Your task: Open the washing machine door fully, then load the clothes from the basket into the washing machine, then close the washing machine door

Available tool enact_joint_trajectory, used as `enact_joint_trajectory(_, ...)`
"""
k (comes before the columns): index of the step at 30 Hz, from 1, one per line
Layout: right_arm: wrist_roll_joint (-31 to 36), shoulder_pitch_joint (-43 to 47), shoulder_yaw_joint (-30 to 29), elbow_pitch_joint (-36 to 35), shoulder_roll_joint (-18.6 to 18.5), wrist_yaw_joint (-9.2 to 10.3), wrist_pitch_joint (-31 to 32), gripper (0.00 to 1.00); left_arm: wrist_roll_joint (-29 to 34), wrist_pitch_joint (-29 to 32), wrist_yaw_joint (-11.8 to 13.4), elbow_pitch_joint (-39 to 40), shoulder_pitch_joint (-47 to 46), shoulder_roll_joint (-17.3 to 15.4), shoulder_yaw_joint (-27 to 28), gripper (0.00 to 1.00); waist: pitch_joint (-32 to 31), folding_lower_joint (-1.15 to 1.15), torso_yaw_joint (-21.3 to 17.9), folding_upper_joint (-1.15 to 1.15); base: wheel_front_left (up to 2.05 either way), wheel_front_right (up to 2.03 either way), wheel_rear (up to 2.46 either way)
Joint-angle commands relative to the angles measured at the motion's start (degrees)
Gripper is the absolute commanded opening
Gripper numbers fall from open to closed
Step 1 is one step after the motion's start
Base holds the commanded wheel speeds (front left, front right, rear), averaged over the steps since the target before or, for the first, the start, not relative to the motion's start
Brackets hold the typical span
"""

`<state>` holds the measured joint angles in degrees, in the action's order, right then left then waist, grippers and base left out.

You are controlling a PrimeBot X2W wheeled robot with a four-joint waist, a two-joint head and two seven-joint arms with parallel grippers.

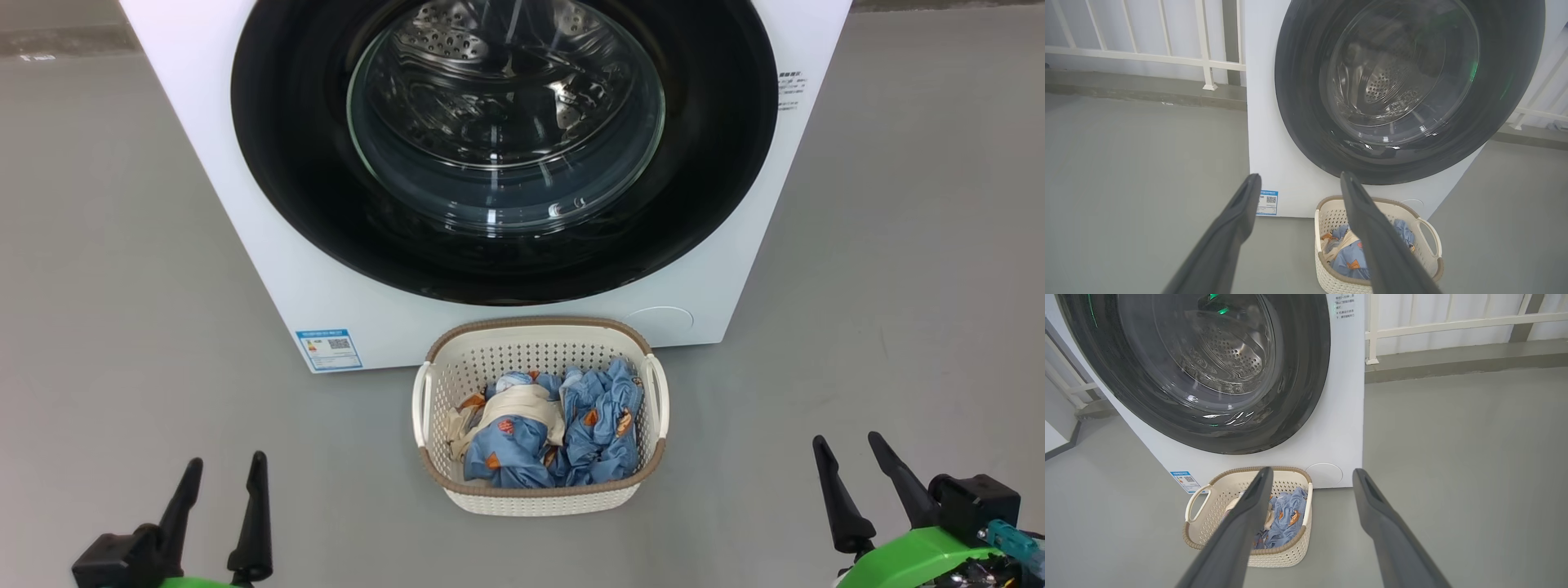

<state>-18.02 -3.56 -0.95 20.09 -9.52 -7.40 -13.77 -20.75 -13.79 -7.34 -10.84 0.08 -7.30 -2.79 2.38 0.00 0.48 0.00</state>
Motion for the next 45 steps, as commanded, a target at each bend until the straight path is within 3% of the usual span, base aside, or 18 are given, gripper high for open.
enact_joint_trajectory(1,2.23,-2.01,0.97,-1.41,-1.19,-0.09,-1.16,1.00,2.26,-1.14,-0.14,1.35,-1.03,-1.57,1.69,1.00,-0.04,0.00,-0.01,0.00,0.00,0.00,0.00)
enact_joint_trajectory(22,2.16,-1.93,0.79,-1.42,-0.91,-0.09,-1.23,1.00,5.54,-1.21,-0.14,0.20,-1.75,-1.43,3.25,1.00,0.06,0.00,-0.68,0.00,0.21,0.21,-0.42)
enact_joint_trajectory(45,2.00,-1.89,1.57,-1.13,0.00,-0.09,-1.23,1.00,4.05,-1.21,-0.14,0.46,-1.99,-0.59,4.18,1.00,-0.42,0.00,-1.39,0.00,1.06,1.04,-2.11)
